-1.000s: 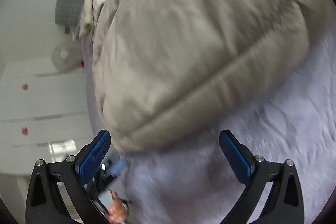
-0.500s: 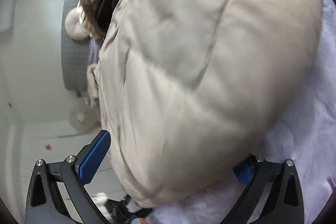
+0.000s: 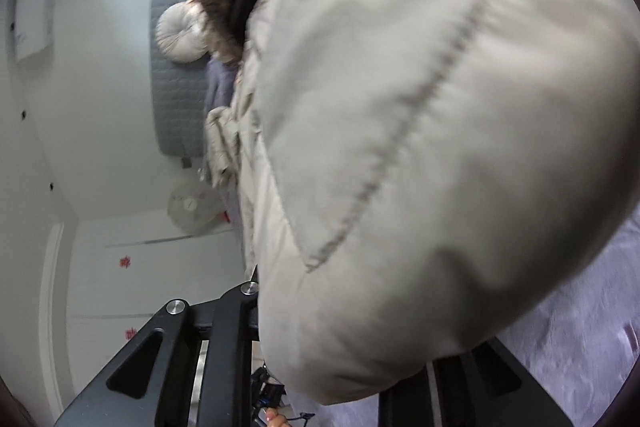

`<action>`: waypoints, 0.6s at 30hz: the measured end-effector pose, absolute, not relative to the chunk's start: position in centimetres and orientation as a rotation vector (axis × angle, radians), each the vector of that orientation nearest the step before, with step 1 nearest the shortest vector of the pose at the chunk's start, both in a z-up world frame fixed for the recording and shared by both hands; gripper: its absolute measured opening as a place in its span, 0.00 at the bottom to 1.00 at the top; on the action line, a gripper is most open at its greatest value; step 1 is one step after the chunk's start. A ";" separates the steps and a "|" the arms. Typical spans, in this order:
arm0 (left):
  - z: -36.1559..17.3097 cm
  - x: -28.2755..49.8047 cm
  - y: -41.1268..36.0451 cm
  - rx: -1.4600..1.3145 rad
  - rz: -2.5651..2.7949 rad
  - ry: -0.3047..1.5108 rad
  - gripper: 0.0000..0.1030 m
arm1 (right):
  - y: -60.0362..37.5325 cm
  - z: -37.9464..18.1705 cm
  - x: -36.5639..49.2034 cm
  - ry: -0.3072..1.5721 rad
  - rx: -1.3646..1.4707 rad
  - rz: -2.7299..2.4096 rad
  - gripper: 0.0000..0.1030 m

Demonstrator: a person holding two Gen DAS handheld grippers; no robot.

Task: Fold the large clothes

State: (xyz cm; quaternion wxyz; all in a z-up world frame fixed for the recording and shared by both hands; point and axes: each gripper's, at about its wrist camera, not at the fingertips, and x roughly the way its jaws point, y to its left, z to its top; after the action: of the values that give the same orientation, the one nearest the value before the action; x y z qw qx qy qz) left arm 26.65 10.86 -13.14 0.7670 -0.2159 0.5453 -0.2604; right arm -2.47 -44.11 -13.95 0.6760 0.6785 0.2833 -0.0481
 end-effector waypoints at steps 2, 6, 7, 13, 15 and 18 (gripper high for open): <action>-12.4 25.9 11.3 -0.461 -0.571 1.183 0.12 | -43.6 -13.3 -3.2 0.631 1.528 -0.085 0.21; -11.2 22.8 13.4 -0.446 -0.584 1.201 0.12 | -42.4 -12.9 -6.3 0.631 1.559 -0.068 0.21; -11.1 21.9 13.7 -0.435 -0.587 1.209 0.12 | -42.1 -13.0 -7.3 0.637 1.569 -0.065 0.21; -13.1 16.3 16.3 -0.371 -0.596 1.346 0.13 | -41.3 -15.0 -12.5 0.714 1.631 -0.088 0.22; -14.3 15.2 16.5 -0.338 -0.587 1.387 0.13 | -41.1 -16.1 -13.2 0.744 1.650 -0.118 0.24; -16.4 14.7 16.8 -0.320 -0.547 1.451 0.22 | -41.0 -17.4 -12.9 0.791 1.644 -0.165 0.32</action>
State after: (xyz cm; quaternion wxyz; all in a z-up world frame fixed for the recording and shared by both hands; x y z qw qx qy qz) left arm 14.75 16.79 -16.43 0.7027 -0.1440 0.6519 -0.2458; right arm -12.91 -40.95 -17.42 0.6090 0.7120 0.3423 -0.0714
